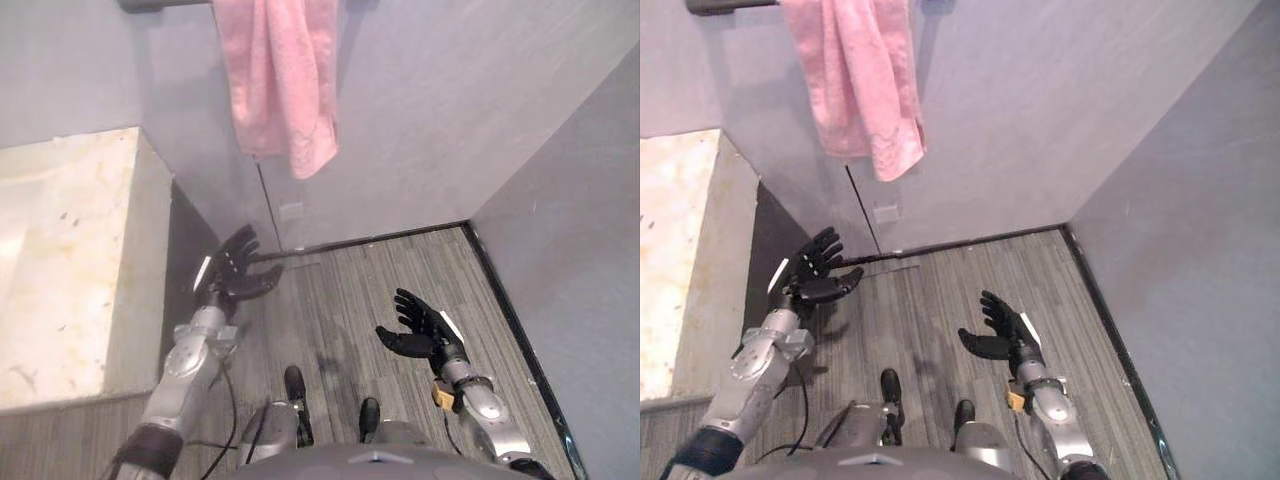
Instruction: Organize the bathroom.
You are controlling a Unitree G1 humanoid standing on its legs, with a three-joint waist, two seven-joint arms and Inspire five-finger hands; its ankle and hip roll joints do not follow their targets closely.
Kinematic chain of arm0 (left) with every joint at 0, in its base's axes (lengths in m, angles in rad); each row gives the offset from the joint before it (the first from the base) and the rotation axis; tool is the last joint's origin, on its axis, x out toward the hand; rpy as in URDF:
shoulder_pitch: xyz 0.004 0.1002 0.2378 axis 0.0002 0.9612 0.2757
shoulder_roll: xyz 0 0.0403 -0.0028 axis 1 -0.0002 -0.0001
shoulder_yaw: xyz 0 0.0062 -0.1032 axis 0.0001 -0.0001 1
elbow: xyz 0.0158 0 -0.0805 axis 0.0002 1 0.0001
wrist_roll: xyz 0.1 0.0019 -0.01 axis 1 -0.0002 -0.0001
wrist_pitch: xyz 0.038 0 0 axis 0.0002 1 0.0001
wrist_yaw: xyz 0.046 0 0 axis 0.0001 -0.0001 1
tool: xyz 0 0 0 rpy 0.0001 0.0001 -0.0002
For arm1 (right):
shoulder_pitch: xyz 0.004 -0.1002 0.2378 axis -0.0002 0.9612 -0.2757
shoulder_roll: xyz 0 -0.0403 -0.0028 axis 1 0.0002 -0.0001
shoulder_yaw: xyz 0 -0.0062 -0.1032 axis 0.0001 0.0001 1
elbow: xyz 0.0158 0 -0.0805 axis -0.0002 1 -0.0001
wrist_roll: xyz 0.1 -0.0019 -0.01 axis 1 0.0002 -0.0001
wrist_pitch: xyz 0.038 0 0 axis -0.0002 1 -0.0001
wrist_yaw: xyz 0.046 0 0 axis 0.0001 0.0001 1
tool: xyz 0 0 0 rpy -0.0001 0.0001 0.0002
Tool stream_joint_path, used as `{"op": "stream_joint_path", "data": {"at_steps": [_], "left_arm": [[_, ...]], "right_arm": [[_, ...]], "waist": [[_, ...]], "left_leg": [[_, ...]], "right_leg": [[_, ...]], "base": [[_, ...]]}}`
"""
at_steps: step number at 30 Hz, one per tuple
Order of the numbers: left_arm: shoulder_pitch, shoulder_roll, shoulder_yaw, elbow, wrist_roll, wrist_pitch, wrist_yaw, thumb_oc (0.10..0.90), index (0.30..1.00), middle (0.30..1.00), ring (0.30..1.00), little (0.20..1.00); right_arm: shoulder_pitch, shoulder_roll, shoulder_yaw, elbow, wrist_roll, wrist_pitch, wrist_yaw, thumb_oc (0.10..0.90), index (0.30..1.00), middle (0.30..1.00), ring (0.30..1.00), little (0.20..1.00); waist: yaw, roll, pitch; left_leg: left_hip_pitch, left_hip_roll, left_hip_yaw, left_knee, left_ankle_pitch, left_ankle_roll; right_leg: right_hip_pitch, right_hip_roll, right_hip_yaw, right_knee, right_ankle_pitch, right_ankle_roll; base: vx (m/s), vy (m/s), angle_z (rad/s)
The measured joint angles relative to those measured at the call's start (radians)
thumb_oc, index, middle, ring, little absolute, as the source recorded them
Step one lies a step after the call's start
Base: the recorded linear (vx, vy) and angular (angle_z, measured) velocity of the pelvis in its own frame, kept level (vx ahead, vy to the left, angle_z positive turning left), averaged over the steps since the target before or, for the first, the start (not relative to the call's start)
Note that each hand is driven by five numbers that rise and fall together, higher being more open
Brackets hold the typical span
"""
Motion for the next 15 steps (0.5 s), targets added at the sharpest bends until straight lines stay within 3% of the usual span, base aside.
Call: {"op": "stream_joint_path", "data": {"at_steps": [4, 7, 8, 9, 12, 14, 15], "left_arm": [[0.010, 0.003, -0.007, 0.000, 0.011, 0.011, -0.037, 0.800, 0.900, 0.900, 0.900, 0.900], [0.000, 0.018, -0.029, -0.008, 0.021, 0.022, -0.052, 0.800, 0.900, 0.900, 0.900, 0.900], [-0.002, 0.028, -0.041, -0.007, 0.022, 0.028, -0.055, 0.800, 0.900, 0.900, 0.900, 0.900], [-0.002, 0.030, -0.043, -0.008, 0.021, 0.028, -0.056, 0.800, 0.900, 0.900, 0.900, 0.900], [0.000, 0.039, -0.042, -0.007, 0.017, 0.029, -0.054, 0.800, 0.900, 0.900, 0.900, 0.900], [0.001, 0.041, -0.042, -0.007, 0.017, 0.030, -0.047, 0.800, 0.900, 0.900, 0.900, 0.900], [0.003, 0.041, -0.041, -0.006, 0.017, 0.030, -0.040, 0.800, 0.900, 0.900, 0.900, 0.900]], "right_arm": [[-0.022, 0.001, 0.004, -0.022, 0.001, -0.005, -0.018, 0.800, 0.900, 0.900, 0.900, 0.900], [-0.032, -0.008, -0.007, -0.064, 0.001, -0.026, -0.045, 0.800, 0.900, 0.900, 0.900, 0.900], [-0.043, -0.012, -0.007, -0.078, 0.001, -0.047, -0.054, 0.800, 0.900, 0.900, 0.900, 0.900], [-0.044, -0.013, -0.008, -0.087, 0.001, -0.053, -0.058, 0.800, 0.900, 0.900, 0.900, 0.900], [-0.086, -0.018, -0.002, -0.127, -0.001, -0.068, -0.046, 0.800, 0.900, 0.900, 0.900, 0.900], [-0.093, -0.021, 0.008, -0.152, -0.001, -0.070, -0.038, 0.800, 0.900, 0.900, 0.900, 0.900], [-0.092, -0.022, 0.016, -0.152, -0.001, -0.069, -0.035, 0.800, 0.900, 0.900, 0.900, 0.900]], "waist": [[-0.002, 0.006, 0.001], [-0.008, 0.017, 0.005], [-0.011, 0.017, 0.004], [-0.012, 0.015, 0.003], [-0.004, 0.019, 0.006], [-0.008, 0.018, 0.007], [-0.008, 0.009, 0.007]], "left_leg": [[0.054, 0.027, 0.013, -0.039, -0.007, 0.004], [0.081, 0.064, -0.010, -0.052, -0.010, 0.005], [0.092, 0.072, -0.015, -0.053, -0.012, 0.008], [0.093, 0.072, -0.014, -0.052, -0.016, 0.010], [0.097, 0.072, -0.016, -0.056, -0.026, 0.009], [0.103, 0.068, -0.029, -0.057, -0.042, -0.001], [0.113, 0.061, -0.035, -0.058, -0.047, -0.004]], "right_leg": [[-0.007, 0.020, -0.007, 0.067, 0.009, 0.014], [-0.075, 0.040, -0.004, 0.234, 0.003, 0.023], [-0.118, 0.032, -0.013, 0.324, -0.027, 0.050], [-0.124, 0.023, -0.022, 0.329, -0.031, 0.051], [-0.151, -0.048, -0.116, 0.185, -0.037, 0.052], [-0.179, -0.076, -0.135, 0.027, 0.004, 0.109], [-0.210, -0.092, -0.153, -0.011, 0.057, 0.113]], "base": [[0.19, 0.051, -0.15], [0.10, -0.042, 0.07], [0.13, -0.090, 0.07], [0.15, -0.172, 0.05], [0.15, -0.195, -0.03], [0.25, -0.202, 0.09], [0.23, -0.154, 0.26]]}}
